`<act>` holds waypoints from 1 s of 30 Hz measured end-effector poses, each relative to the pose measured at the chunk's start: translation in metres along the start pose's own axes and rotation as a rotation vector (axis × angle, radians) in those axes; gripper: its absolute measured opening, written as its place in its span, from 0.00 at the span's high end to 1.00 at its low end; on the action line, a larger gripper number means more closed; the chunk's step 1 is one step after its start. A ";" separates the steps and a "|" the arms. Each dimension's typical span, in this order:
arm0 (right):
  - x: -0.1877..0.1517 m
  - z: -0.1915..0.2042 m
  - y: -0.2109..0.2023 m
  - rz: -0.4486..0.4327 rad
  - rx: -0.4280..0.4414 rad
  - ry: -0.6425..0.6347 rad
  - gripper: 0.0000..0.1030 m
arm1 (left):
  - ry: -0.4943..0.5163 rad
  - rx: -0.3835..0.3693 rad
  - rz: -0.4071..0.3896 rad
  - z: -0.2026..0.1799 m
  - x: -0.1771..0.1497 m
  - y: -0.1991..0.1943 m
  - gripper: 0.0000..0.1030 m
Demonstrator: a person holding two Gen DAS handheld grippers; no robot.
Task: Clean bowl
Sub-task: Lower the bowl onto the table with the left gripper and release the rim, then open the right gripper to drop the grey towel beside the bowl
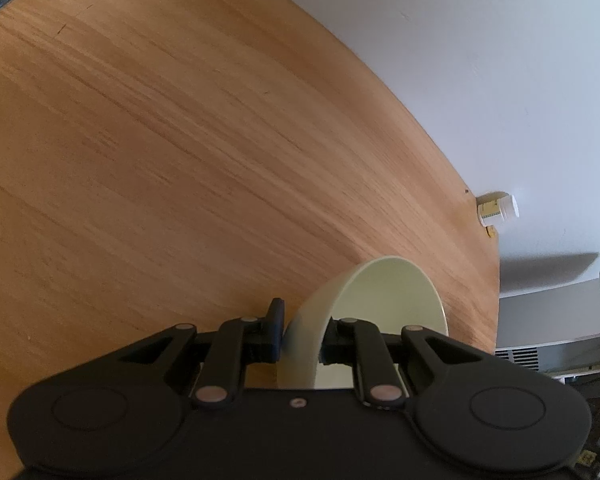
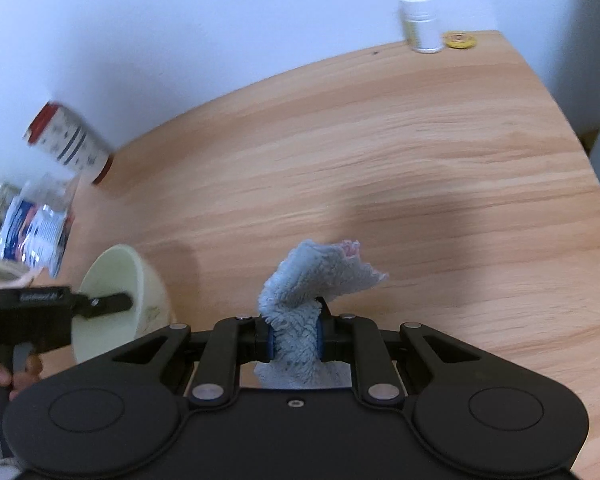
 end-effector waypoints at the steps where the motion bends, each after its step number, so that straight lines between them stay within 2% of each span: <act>1: 0.000 -0.006 0.002 -0.007 -0.007 0.006 0.81 | 0.006 0.002 0.001 -0.001 0.000 0.000 0.86; 3: -0.001 -0.017 0.004 -0.017 -0.013 0.029 0.81 | 0.015 0.007 0.002 0.000 0.000 -0.001 0.85; 5: -0.001 -0.023 0.005 -0.028 -0.018 0.043 0.81 | 0.037 0.024 -0.001 -0.003 0.000 -0.002 0.78; 6: -0.001 -0.025 0.006 -0.031 -0.024 0.042 0.81 | 0.045 0.031 0.000 -0.004 0.001 -0.001 0.68; 8: -0.002 -0.026 0.007 -0.038 -0.036 0.037 0.79 | 0.083 0.059 -0.012 -0.009 -0.001 -0.003 0.59; 10: -0.003 -0.025 0.008 -0.045 -0.046 0.028 0.77 | 0.111 0.076 -0.015 -0.012 -0.002 -0.005 0.46; 11: -0.004 -0.024 0.009 -0.050 -0.057 0.021 0.72 | 0.122 0.087 -0.016 -0.013 -0.002 -0.006 0.41; 13: -0.005 -0.021 0.010 -0.063 -0.084 0.004 0.67 | 0.145 0.114 -0.028 -0.015 -0.002 -0.009 0.22; 15: -0.007 -0.020 0.009 -0.070 -0.096 -0.004 0.59 | 0.173 0.149 -0.054 -0.020 -0.003 -0.014 0.15; 17: -0.008 -0.020 0.008 -0.076 -0.105 -0.008 0.41 | 0.182 0.160 -0.063 -0.021 -0.004 -0.017 0.09; 18: -0.009 -0.020 0.007 -0.081 -0.111 -0.011 0.38 | 0.190 0.168 -0.071 -0.022 -0.004 -0.019 0.03; 23: -0.014 -0.014 0.002 -0.088 -0.137 -0.054 0.18 | 0.219 0.232 -0.121 -0.033 -0.011 -0.029 0.00; 26: -0.018 -0.005 -0.002 -0.077 -0.162 -0.103 0.09 | 0.236 0.231 -0.119 -0.039 -0.015 -0.032 0.00; 29: -0.022 0.006 -0.011 -0.088 -0.176 -0.147 0.00 | 0.242 0.267 -0.108 -0.043 -0.022 -0.036 0.00; 30: -0.024 0.010 -0.016 -0.097 -0.181 -0.149 0.00 | 0.245 0.276 -0.113 -0.044 -0.024 -0.037 0.00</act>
Point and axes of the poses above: each gripper's, at about its wrist camera, not at the fingertips, and y roughly the way its jaws point, z to its left, x to its top, the point moved 1 cm from there along y, roughly the way its jaws point, and after that the axes turned 6 degrees about x, right-handed, at the moved point
